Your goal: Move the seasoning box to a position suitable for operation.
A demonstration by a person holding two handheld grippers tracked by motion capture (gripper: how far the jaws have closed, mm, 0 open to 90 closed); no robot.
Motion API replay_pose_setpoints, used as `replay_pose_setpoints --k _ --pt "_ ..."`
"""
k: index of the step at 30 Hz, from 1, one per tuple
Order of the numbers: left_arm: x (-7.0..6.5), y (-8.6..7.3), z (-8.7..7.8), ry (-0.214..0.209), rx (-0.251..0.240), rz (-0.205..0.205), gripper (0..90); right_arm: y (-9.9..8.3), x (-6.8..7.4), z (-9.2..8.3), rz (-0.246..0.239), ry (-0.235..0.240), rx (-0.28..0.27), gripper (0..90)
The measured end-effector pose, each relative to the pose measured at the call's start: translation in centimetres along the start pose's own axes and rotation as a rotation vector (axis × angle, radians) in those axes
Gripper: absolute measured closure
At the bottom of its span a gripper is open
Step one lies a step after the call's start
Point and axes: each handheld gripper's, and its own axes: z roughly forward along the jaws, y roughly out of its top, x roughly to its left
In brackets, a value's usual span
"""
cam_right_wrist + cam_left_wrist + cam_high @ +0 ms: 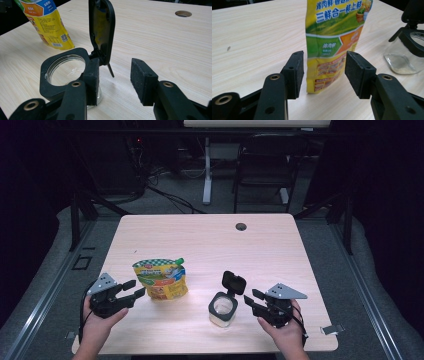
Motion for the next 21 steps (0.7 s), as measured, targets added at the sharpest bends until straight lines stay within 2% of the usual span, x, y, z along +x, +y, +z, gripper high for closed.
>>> replay_pose_setpoints --k 3,6,8,11,13,16,21 --pt "0.3 0.3 0.5 -0.016 -0.008 -0.009 48.7 -0.1 -0.1 0.0 0.001 -0.001 0.004 59.0" --pt "0.6 0.5 1.0 -0.051 -0.004 -0.027 48.3 -0.1 -0.1 0.0 0.005 -0.003 0.006 59.0" --pt "0.6 0.7 1.2 -0.063 0.007 -0.016 50.3 -0.1 -0.2 -0.1 0.005 -0.002 0.006 58.9" --pt "0.5 0.8 1.5 -0.043 0.017 0.005 52.7 -0.2 -0.3 -0.1 0.012 -0.006 0.006 58.7" --pt "0.4 0.8 1.6 -0.034 0.011 0.002 56.8 -0.2 -0.3 0.0 0.017 -0.006 0.008 58.7" --pt "0.6 0.8 1.7 -0.03 0.005 -0.005 60.6 -0.3 -0.4 -0.1 0.022 -0.004 0.011 58.7" --pt "0.1 0.6 1.4 -0.043 -0.006 0.014 65.4 -0.3 -0.6 -0.1 0.035 -0.005 0.008 58.6"
